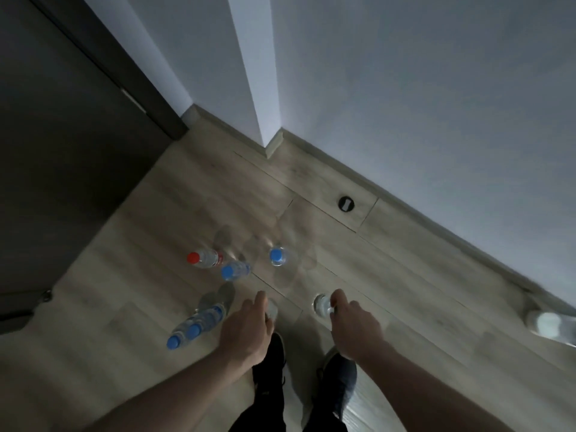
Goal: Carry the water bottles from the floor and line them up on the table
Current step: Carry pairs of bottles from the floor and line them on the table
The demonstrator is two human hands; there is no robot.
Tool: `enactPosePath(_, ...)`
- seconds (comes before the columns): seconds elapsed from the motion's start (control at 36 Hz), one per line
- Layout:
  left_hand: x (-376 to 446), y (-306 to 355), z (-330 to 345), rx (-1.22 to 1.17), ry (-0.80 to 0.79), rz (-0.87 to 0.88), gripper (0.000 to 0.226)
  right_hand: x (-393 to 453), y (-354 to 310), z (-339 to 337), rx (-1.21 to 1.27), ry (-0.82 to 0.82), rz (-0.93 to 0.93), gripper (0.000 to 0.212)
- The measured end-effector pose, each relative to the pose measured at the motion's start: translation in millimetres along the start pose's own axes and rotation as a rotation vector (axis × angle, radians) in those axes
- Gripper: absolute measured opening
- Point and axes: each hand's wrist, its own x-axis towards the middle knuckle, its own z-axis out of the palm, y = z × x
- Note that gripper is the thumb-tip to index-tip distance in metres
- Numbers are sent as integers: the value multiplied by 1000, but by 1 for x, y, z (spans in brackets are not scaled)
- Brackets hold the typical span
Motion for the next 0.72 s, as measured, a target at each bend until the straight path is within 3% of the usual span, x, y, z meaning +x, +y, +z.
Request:
enactPosePath(0.08, -72, 12, -54, 15, 22, 31, 27, -71, -15, -37, 23, 2, -55, 16)
enactPosePath(0.17, -149, 31, -116, 0, 24, 53, 44, -152, -34, -81, 109, 6, -70, 8)
enactPosePath(0.36, -303, 71, -235, -108, 115, 117, 29, -332, -71, -172, 264, 85, -139, 9)
enactPosePath(0.47, -362, 80, -269, -141, 190, 226, 26, -411, -88, -194, 319, 217, -160, 14)
enactPosePath(0.72, -419, 82, -306, -12, 155, 497, 20, -515, -102, -188, 334, 508, -70, 17)
